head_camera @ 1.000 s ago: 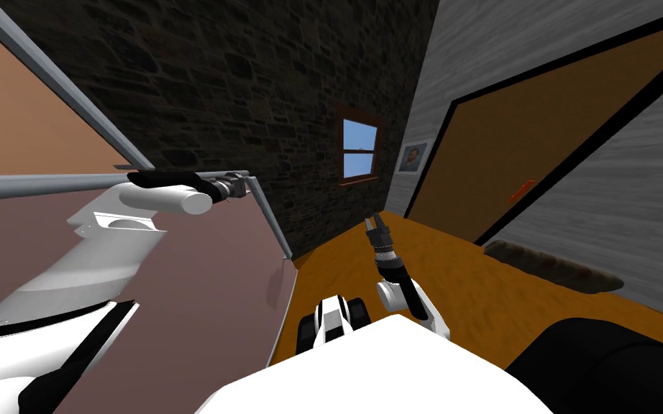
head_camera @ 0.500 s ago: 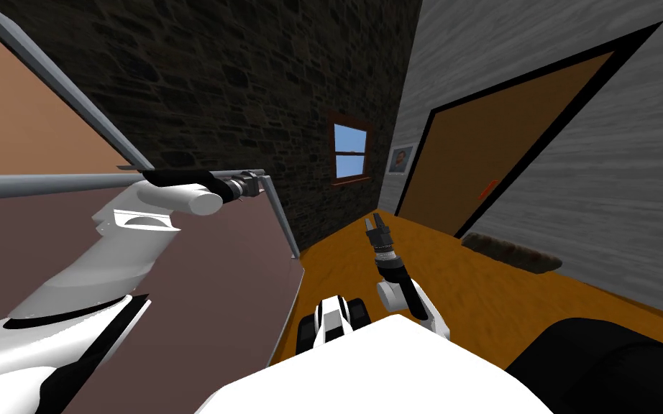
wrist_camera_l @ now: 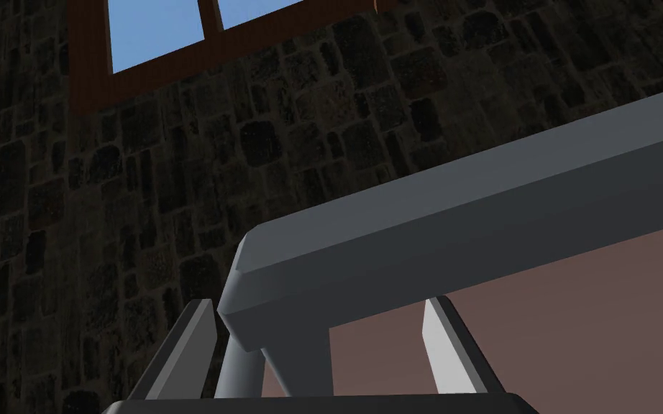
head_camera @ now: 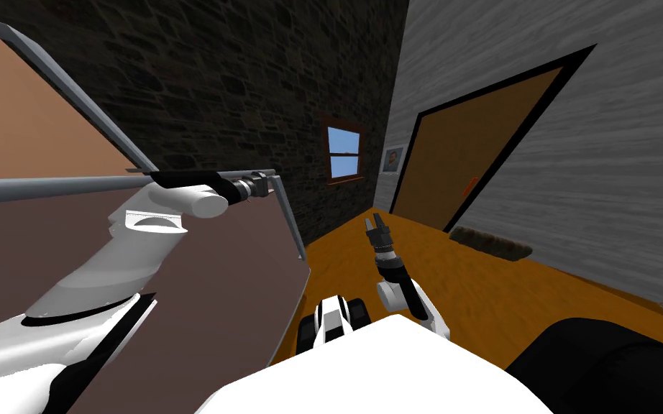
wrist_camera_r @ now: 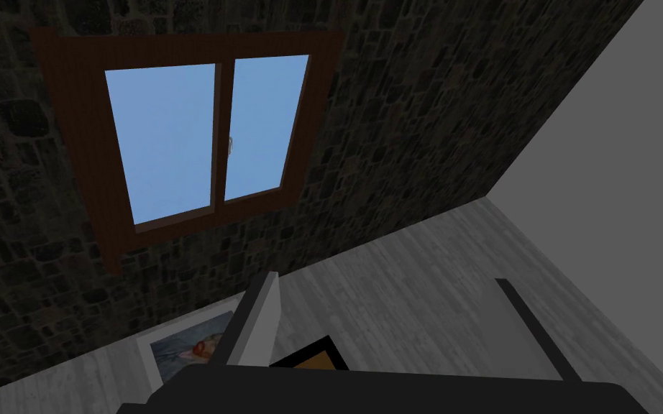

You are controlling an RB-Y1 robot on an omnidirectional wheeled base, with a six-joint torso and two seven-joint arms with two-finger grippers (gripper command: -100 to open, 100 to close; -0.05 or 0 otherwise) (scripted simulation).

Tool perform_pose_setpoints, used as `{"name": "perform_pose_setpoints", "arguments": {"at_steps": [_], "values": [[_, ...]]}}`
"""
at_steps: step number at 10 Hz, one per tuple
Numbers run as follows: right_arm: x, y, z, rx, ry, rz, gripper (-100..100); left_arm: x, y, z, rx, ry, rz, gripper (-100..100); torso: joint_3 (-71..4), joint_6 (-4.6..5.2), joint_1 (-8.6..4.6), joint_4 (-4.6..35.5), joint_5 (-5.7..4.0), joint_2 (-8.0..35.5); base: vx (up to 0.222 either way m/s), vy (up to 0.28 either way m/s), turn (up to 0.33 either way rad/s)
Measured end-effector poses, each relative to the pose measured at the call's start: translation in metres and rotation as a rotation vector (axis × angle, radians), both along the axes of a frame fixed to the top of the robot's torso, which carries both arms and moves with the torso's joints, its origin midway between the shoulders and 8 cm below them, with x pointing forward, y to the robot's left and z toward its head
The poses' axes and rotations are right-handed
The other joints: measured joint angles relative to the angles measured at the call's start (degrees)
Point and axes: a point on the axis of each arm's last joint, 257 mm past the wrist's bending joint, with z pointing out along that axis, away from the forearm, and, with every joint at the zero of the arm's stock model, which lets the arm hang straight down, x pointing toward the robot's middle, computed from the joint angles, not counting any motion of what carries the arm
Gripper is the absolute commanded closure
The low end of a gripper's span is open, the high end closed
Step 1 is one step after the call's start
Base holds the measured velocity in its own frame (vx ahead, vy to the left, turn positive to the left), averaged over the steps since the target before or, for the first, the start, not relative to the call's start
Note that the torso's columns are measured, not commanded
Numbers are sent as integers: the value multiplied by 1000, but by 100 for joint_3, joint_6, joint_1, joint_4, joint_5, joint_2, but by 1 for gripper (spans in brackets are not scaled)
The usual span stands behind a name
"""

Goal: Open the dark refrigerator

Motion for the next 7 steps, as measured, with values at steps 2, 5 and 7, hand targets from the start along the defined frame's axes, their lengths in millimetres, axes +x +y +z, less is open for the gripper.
{"name": "perform_pose_setpoints", "arguments": {"at_steps": [2,5,7], "values": [[0,0,0,0,0,0,0,-13,-21,3,2,-5,-49,100,6,23,-14,1,-3,12,-142,-53,-51],[0,0,0,0,0,0,0,-32,-38,19,1,-3,-95,-100,-20,-15,-8,-11,3,-40,30,-27,30],[0,0,0,0,0,0,0,-44,-36,35,5,-6,-96,-100,-5,-9,-28,-8,-3,-15,97,-14,53]]}}
